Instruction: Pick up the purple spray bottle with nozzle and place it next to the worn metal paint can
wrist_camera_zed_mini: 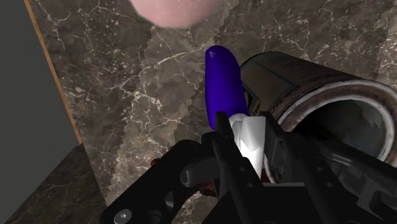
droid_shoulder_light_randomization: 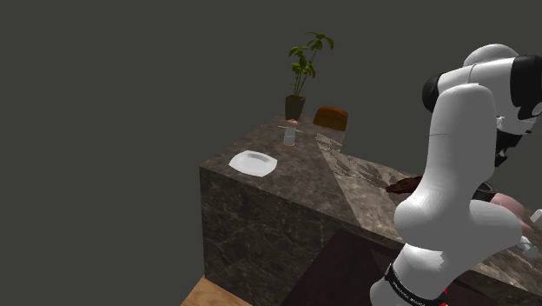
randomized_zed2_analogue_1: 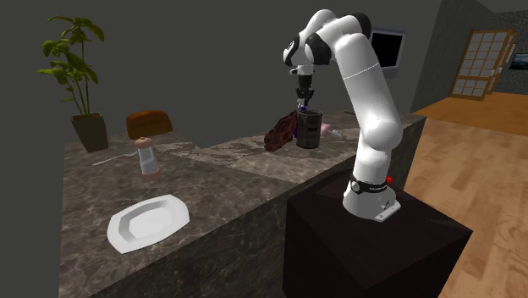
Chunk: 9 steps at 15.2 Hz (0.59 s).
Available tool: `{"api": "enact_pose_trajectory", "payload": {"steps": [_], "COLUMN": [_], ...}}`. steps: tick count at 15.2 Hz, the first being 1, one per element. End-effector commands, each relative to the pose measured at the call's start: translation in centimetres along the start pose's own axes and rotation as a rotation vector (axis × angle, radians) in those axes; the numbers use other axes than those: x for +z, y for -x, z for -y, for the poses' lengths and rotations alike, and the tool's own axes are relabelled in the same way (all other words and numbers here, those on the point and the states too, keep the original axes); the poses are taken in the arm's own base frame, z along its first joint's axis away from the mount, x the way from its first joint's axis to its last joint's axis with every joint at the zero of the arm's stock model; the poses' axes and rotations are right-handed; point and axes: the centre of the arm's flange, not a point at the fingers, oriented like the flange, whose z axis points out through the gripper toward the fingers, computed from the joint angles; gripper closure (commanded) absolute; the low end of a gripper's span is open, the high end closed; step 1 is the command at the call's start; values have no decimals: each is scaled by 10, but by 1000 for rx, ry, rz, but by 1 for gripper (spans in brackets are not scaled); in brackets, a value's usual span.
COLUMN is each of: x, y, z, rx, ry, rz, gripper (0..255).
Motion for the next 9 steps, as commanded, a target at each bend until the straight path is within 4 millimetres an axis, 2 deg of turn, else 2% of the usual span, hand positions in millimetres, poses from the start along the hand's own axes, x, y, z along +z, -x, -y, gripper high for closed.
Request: {"api": "enact_pose_trajectory", "payload": {"steps": [1,7,8,9], "x": [3,3,3,3], "y": [-2,-2,-2,-2], "z": [0,0,0,0], "rx": [0,0,0,0], "ry": [1,1,1,1], "rz": [0,0,0,0], "gripper": [255,255,0,0]}}
